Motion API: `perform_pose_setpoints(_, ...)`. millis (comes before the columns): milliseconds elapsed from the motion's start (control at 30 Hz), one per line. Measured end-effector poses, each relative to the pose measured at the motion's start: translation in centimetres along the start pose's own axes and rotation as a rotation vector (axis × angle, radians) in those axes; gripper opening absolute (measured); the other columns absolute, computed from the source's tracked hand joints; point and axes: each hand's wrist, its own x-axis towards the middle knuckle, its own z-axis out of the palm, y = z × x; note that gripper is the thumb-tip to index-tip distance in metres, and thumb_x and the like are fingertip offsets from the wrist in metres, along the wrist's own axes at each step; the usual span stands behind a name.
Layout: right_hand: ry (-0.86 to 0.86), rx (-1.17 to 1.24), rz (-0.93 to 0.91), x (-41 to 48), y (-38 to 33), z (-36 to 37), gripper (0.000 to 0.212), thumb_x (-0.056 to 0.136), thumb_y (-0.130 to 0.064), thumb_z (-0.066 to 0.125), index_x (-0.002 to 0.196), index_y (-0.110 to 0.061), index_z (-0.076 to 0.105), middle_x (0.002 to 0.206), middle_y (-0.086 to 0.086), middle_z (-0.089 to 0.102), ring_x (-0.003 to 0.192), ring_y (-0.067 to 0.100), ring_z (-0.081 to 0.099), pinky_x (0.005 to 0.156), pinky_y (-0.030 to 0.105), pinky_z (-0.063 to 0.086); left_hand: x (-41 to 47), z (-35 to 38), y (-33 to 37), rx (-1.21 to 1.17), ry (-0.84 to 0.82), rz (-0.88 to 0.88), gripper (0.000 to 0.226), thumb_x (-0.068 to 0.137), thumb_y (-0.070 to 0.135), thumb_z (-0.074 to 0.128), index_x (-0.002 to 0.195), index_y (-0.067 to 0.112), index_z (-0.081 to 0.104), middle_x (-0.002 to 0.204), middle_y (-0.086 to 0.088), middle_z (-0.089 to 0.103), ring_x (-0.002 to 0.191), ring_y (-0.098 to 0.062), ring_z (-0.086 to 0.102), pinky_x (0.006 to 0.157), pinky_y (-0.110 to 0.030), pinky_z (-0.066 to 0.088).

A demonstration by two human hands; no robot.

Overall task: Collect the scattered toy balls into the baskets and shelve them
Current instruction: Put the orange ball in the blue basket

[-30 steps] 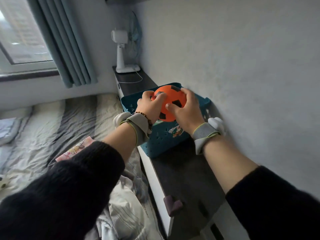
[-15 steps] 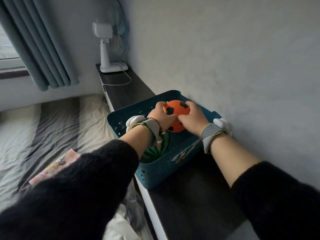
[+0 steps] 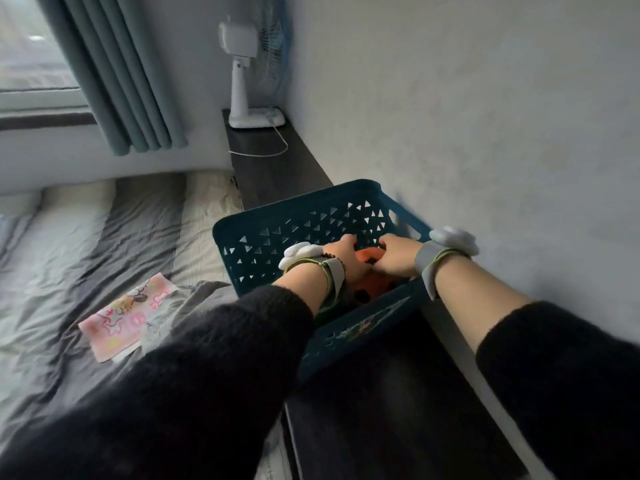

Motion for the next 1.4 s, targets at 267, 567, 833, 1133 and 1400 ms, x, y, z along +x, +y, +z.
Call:
perform_pose_setpoints(267, 0.029, -0.216, -0.164, -1.8, -1.7, 0.2, 0.016, 0.087, -0.015, 0.054, 0.078, -0.009, 0.065, 0.100, 0.020, 0.071, 0.081, 0.025, 0.058, 0.076, 0.034, 0.049, -2.1, 0.1, -0.1, -0.027, 0.052, 0.046, 0.029, 0.082, 0.030, 0.056, 0.110, 0.023, 0.063, 0.098, 0.000, 0.066, 0.081, -0.021, 0.060, 0.068, -0.031, 0.046)
perform_pose_setpoints(567, 0.324, 0.047, -0.318, -3.5, -6.6, -0.1, 0.020, 0.085, -0.018, 0.057, 0.098, -0.014, 0.072, 0.103, 0.008, 0.072, 0.094, 0.030, 0.064, 0.079, 0.032, 0.048, -6.6, -3.5, -2.6, -0.112, 0.329, -0.001, 0.036, 0.083, 0.027, 0.057, 0.119, 0.024, 0.057, 0.109, -0.004, 0.066, 0.093, -0.026, 0.062, 0.068, -0.030, 0.044)
perform_pose_setpoints(833, 0.270, 0.148, -0.477, -8.2, -12.5, 3.1, 0.022, 0.085, -0.020, 0.058, 0.105, -0.020, 0.068, 0.108, 0.003, 0.069, 0.101, 0.024, 0.061, 0.077, 0.025, 0.040, -13.5, -6.0, -7.8, -0.187, 0.575, -0.100, 0.035, 0.080, 0.034, 0.058, 0.114, 0.027, 0.057, 0.110, -0.001, 0.066, 0.093, -0.023, 0.062, 0.076, -0.033, 0.052)
perform_pose_setpoints(1133, 0.180, 0.199, -0.678, -18.1, -22.4, 12.8, 0.023, 0.085, -0.017, 0.057, 0.107, -0.016, 0.066, 0.110, 0.006, 0.068, 0.104, 0.024, 0.061, 0.089, 0.031, 0.048, -27.6, -6.1, -18.7, -0.292, 0.690, -0.281, 0.033, 0.084, 0.034, 0.056, 0.116, 0.027, 0.057, 0.113, 0.003, 0.067, 0.103, -0.019, 0.062, 0.086, -0.028, 0.046)
perform_pose_setpoints(1400, 0.032, 0.195, -0.761, -27.6, -29.8, 24.6, 0.021, 0.085, -0.020, 0.060, 0.104, -0.015, 0.067, 0.108, 0.009, 0.071, 0.103, 0.027, 0.063, 0.093, 0.035, 0.049, -42.8, -3.9, -28.6, -0.301, 0.724, -0.456, 0.033, 0.084, 0.033, 0.057, 0.116, 0.024, 0.059, 0.113, -0.001, 0.068, 0.103, -0.022, 0.062, 0.083, -0.026, 0.045)
